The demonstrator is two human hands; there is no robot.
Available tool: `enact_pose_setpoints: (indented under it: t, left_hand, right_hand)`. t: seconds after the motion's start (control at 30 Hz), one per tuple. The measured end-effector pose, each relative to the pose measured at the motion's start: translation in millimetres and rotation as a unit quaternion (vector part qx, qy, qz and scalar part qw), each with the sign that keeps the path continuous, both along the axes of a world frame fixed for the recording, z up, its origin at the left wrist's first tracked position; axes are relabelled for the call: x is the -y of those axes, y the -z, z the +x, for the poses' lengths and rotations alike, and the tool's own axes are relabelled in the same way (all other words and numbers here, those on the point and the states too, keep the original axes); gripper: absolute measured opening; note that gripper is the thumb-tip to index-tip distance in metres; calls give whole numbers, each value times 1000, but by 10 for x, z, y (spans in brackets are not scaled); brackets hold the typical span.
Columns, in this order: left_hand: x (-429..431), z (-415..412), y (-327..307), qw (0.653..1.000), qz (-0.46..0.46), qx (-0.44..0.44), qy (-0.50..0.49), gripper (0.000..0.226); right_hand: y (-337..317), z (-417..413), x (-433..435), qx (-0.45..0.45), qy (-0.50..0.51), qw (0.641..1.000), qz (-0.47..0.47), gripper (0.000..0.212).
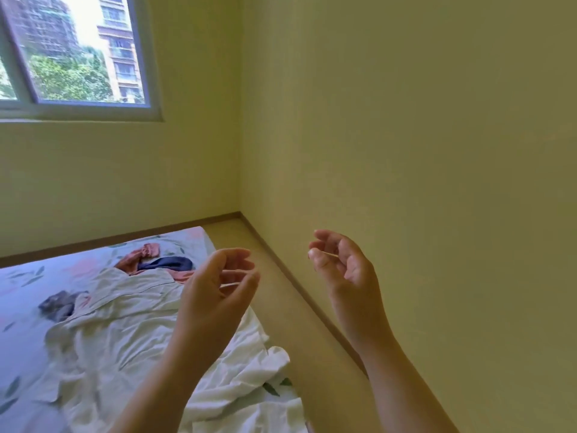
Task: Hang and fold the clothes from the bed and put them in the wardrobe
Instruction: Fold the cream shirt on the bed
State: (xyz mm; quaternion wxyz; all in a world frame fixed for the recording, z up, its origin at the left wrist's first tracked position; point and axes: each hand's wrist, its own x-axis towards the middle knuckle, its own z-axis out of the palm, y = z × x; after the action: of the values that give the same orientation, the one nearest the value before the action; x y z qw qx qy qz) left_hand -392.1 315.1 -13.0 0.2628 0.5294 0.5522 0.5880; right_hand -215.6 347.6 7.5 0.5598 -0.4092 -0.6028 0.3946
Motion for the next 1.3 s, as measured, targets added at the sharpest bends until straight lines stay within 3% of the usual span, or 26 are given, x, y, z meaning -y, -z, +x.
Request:
enact_pose_setpoints:
  t: [0.27, 0.6, 0.83, 1.3]
  left_hand:
    - [-301, 350, 116, 998, -12, -7, -62, 23]
    - [-423, 599, 234, 999, -20, 12, -23, 23]
    - [-601, 983, 248, 999, -15, -15, -49, 23]
    - [-1750, 3357, 286, 992, -36, -35, -118, 23]
  right_hand:
    - [131, 367, -500, 14, -53, 998, -11, 22]
    - [269, 664, -538, 17, -27, 999, -27, 21]
    - [378, 1129, -739, 5, -41, 999, -23, 20]
    - [297, 3417, -2219, 27, -92, 995, -26, 22]
